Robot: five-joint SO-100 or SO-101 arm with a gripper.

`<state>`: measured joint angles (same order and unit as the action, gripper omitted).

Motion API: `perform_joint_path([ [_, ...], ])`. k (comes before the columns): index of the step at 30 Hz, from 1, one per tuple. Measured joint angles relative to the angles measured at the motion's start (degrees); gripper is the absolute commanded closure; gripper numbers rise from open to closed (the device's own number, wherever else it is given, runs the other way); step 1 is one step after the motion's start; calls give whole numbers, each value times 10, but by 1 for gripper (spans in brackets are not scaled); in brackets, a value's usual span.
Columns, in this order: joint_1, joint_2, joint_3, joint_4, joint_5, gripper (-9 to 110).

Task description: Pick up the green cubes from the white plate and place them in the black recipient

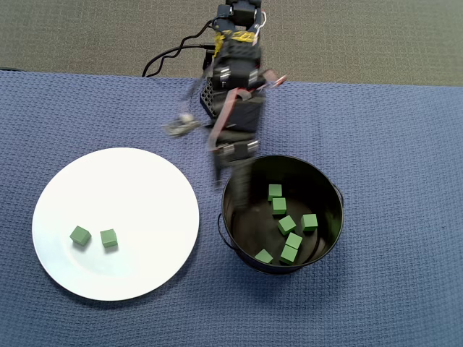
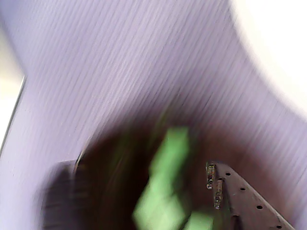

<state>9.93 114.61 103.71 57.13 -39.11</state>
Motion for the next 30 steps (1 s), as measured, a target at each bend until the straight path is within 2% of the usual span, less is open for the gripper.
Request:
perform_joint_path([
  [4, 137, -98, -6, -69, -72, 101],
  [8, 214, -205, -57, -98, -76, 101],
  [11, 236, -275, -102, -91, -63, 76],
  [12, 239, -296, -120, -79, -60, 74],
  [30, 241, -577, -430, 86, -4, 76],
])
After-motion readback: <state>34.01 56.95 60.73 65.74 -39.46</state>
